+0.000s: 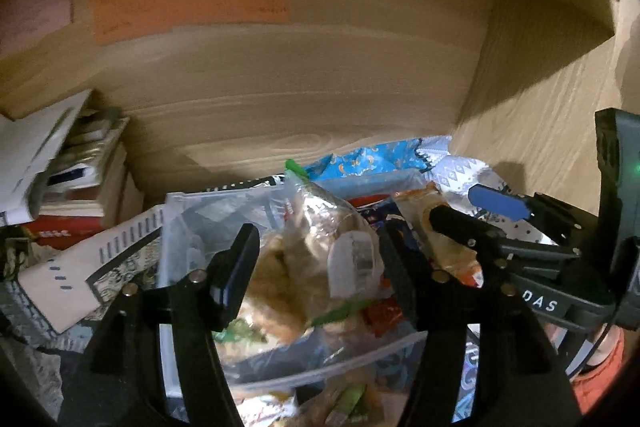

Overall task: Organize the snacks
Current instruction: 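Carry the bread bag and rice cake into the clear box and release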

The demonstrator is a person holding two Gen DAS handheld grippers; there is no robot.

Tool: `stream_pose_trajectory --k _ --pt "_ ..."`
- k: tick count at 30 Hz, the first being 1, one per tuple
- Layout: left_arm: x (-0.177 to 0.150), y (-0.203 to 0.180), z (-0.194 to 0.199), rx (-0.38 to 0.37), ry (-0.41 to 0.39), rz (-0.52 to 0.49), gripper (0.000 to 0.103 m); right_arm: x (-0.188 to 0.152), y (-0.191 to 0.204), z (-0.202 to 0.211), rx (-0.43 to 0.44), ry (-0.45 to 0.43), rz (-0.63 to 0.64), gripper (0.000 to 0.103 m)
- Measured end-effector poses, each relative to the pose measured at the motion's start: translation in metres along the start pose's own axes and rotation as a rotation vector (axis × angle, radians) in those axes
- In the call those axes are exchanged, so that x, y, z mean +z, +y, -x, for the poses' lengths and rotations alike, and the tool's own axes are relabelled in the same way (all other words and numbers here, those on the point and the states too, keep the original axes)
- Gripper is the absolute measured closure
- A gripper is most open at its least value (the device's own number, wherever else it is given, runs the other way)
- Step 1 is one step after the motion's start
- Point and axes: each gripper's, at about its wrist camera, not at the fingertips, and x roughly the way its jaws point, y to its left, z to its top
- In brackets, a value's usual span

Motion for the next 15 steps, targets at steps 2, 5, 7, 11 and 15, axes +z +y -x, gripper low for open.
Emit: stream_pose_trajectory --k 2,5,7,11,15 --pt "-0.003 0.004 0.011 0.002 -0.013 0.001 0.038 0.0 0.003 0.007 0.005 -0.01 0.009 0.047" --pt "-0.013 0.008 0.029 0.012 -0.025 -0.004 0.035 -0.004 0.011 0.021 0.01 -0.029 0.025 0.044" --pt "-0.021 0.011 0.038 0.009 -0.018 -0.007 0.034 -0.009 0.016 0.032 0.015 -0.04 0.032 0.042" --pt "-0.043 0.013 0.051 -0.001 0.012 -0.024 0.034 -0.022 0.023 0.048 0.04 -0.042 0.031 0.041" --pt "-0.071 0.007 0.057 -0.012 0.05 -0.07 0.033 -0.044 0.032 0.056 0.055 -0.014 0.045 0.04"
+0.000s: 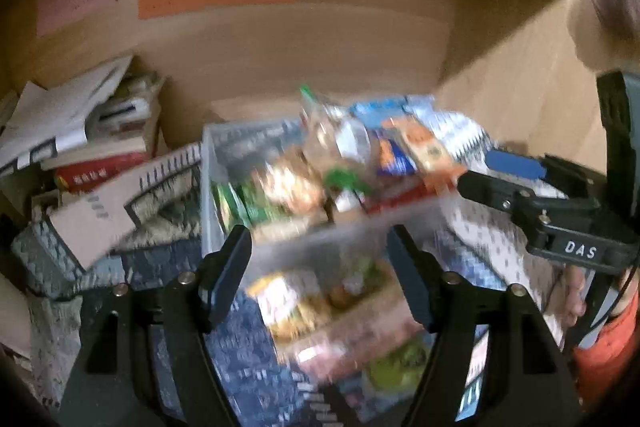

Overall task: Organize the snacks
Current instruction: 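Carry the bread bag and rice cake into the clear box and release, then grasp the brown barcoded biscuit roll with the left gripper while the right grasps the green jelly cup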

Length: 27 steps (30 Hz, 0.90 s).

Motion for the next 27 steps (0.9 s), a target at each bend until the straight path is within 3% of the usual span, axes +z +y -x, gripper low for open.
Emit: stream_pose_trajectory --k 9,14,19,27 --pt "-0.044 -0.022 -0.014 -0.049 0.086 -0.058 0.033 -0.046 0.007 -0.02 0.009 0.149 -0.004 0.04" --pt "-0.056 -0.02 -0.013 -0.036 0.082 -0.062 0.025 -0.048 0.021 -0.024 0.044 0.156 0.008 0.04" --pt "-0.06 -0.01 -0.014 -0.014 0.077 -0.048 0.023 -0.043 0.039 -0.03 0.103 0.159 0.043 0.04" --pt "-0.068 0.021 -0.002 0.014 0.075 0.017 0.04 -0.042 0.062 -0.032 0.127 0.143 0.103 0.04"
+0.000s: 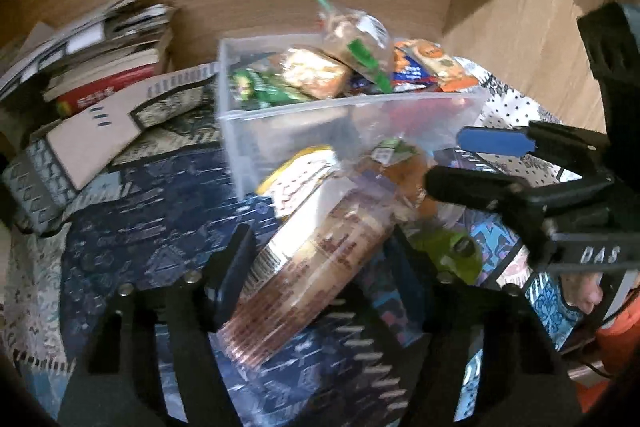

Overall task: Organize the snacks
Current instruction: 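Grasp the brown barcoded biscuit roll with the left gripper while the right grasps the green jelly cup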

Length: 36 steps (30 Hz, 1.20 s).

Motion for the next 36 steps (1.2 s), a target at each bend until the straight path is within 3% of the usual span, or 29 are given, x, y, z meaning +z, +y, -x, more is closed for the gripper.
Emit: stream_pose_trajectory --k 4,8,9,12,14,17,22,25,28,30,36 --pt "-0.009 0.014 0.005 0.043 0.02 0.028 0.052 -0.007 -0.005 0.009 -0.008 -0.007 -0.033 0.04" --pt "-0.02 0.024 0.014 0.044 0.043 0.099 0.052 -0.02 -0.008 0.018 0.004 -0.005 -0.072 0.04" --pt "-0.022 0.024 0.017 0.031 0.047 0.111 0.051 -0.025 -0.008 0.02 0.013 -0.001 -0.082 0.04" --pt "-0.026 0.022 0.025 -0.027 0.07 0.139 0.031 -0.035 -0.003 0.022 0.035 0.014 -0.099 0.04" --pt "-0.029 0.021 0.033 -0.008 0.044 0.13 0.023 -0.039 0.002 0.023 0.046 0.019 -0.099 0.04" --pt "-0.035 0.022 0.037 0.044 0.031 0.087 0.02 -0.044 0.009 0.023 0.066 0.022 -0.098 0.04" --pt "-0.048 0.027 0.025 0.053 0.06 0.063 0.02 -0.047 0.019 0.012 0.081 0.037 -0.09 0.04" --pt "-0.054 0.024 0.017 0.078 0.048 0.048 0.027 -0.045 0.023 0.001 0.089 0.05 -0.087 0.04" --pt "-0.055 0.015 0.018 0.108 0.021 0.018 0.055 -0.045 0.026 -0.007 0.071 0.057 -0.081 0.049" --pt "-0.054 0.013 0.019 0.095 0.018 0.02 0.058 -0.044 0.027 -0.009 0.052 0.053 -0.077 0.058" --pt "-0.05 0.007 0.029 0.115 -0.018 0.019 0.058 -0.046 0.028 -0.003 0.043 0.037 -0.043 0.059"
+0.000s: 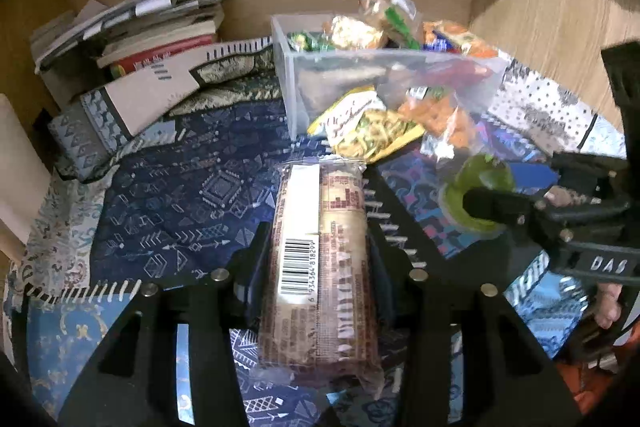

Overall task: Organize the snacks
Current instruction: 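Grasp the brown barcoded biscuit roll with the left gripper while the right grasps the green jelly cup, then carry the biscuit roll and jelly cup into the clear box and release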

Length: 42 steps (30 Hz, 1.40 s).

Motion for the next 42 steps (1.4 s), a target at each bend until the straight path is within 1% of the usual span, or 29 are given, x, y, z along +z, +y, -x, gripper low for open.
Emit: stream_pose_trajectory --k 4,8,14,19,23,28,32,42 --pt "0.012 0.001 0.015 -0.012 -0.052 0.013 0.058 -0.001 -0.005 0.012 0.011 -0.023 -0.012 0.059" --pt "0.031 -0.001 0.028 -0.02 -0.099 0.021 0.058 0.005 -0.012 0.033 0.001 -0.075 -0.016 0.059" --pt "0.063 -0.002 0.036 -0.027 -0.159 0.028 0.058 0.026 -0.023 0.062 -0.033 -0.172 -0.016 0.059" --pt "0.09 -0.005 0.037 -0.02 -0.202 0.018 0.058 0.048 -0.033 0.07 -0.065 -0.233 -0.019 0.059" --pt "0.112 -0.006 0.03 -0.019 -0.217 0.019 0.058 0.065 -0.043 0.072 -0.086 -0.27 -0.024 0.059" --pt "0.134 -0.006 0.013 -0.022 -0.212 0.022 0.058 0.084 -0.058 0.071 -0.114 -0.302 -0.024 0.059" --pt "0.148 -0.004 -0.006 -0.02 -0.194 0.027 0.058 0.097 -0.069 0.063 -0.143 -0.305 -0.025 0.059" --pt "0.179 0.008 -0.065 -0.027 -0.117 0.058 0.058 0.129 -0.103 0.025 -0.203 -0.237 -0.034 0.059"
